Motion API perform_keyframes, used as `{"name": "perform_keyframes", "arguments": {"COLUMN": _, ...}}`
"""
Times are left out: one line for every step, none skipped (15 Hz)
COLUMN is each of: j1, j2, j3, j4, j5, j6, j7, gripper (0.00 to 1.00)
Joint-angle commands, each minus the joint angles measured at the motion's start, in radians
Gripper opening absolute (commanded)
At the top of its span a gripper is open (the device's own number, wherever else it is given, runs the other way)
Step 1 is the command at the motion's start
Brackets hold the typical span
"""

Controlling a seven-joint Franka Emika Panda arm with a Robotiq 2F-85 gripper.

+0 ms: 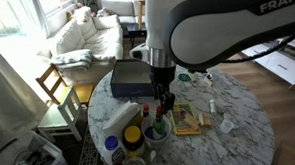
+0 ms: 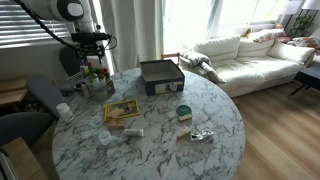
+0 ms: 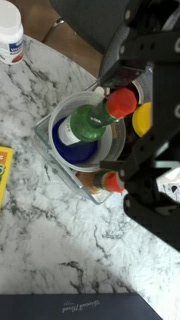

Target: Move the plastic cup to the left side of the table then put the green bottle in it

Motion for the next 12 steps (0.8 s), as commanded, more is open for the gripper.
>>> {"name": "perform_keyframes", "arguments": {"j1": -0.006, "j2": -0.040, "j3": -0.007, "j4": 0.012, "j5": -0.031, "j6": -0.033, "j7": 0.018, "gripper": 1.00}}
{"name": "perform_keyframes", "arguments": {"j1": -0.010, "j2": -0.047, "j3": -0.010, "j4": 0.015, "j5": -0.030, "j6": -0.038, "j7": 0.016, "gripper": 1.00}}
{"name": "perform_keyframes", "arguments": {"j1": -0.012, "j2": -0.059, "j3": -0.012, "j4": 0.019, "j5": -0.031, "j6": -0.044, "j7": 0.015, "gripper": 1.00}}
{"name": "perform_keyframes", "arguments": {"j1": -0.018, "j2": -0.067, "j3": -0.017, "j4": 0.021, "j5": -0.019, "j6": -0.044, "j7": 0.019, "gripper": 1.00}}
{"name": "perform_keyframes", "arguments": {"j1": -0.023, "j2": -0.075, "j3": -0.021, "j4": 0.026, "j5": -0.001, "j6": -0.050, "j7": 0.027, "gripper": 1.00}}
{"name": "perform_keyframes", "arguments": {"j1": -0.027, "j2": -0.084, "j3": -0.025, "j4": 0.036, "j5": 0.027, "j6": -0.054, "j7": 0.069, "gripper": 1.00}}
{"name": "perform_keyframes", "arguments": {"j1": -0.031, "j2": -0.087, "j3": -0.032, "j4": 0.041, "j5": 0.046, "j6": -0.052, "j7": 0.129, "gripper": 1.00}}
{"name": "perform_keyframes", "arguments": {"j1": -0.034, "j2": -0.092, "j3": -0.037, "j4": 0.049, "j5": 0.056, "j6": -0.044, "j7": 0.168, "gripper": 0.99}}
{"name": "perform_keyframes", "arguments": {"j1": -0.039, "j2": -0.098, "j3": -0.042, "j4": 0.054, "j5": 0.073, "j6": -0.028, "j7": 0.202, "gripper": 1.00}}
{"name": "perform_keyframes", "arguments": {"j1": -0.042, "j2": -0.103, "j3": -0.045, "j4": 0.056, "j5": 0.085, "j6": -0.016, "j7": 0.243, "gripper": 1.00}}
{"name": "perform_keyframes", "arguments": {"j1": -0.044, "j2": -0.110, "j3": -0.049, "j4": 0.056, "j5": 0.098, "j6": -0.005, "j7": 0.283, "gripper": 1.00}}
{"name": "perform_keyframes", "arguments": {"j1": -0.047, "j2": -0.115, "j3": -0.052, "j4": 0.057, "j5": 0.107, "j6": 0.006, "j7": 0.326, "gripper": 1.00}}
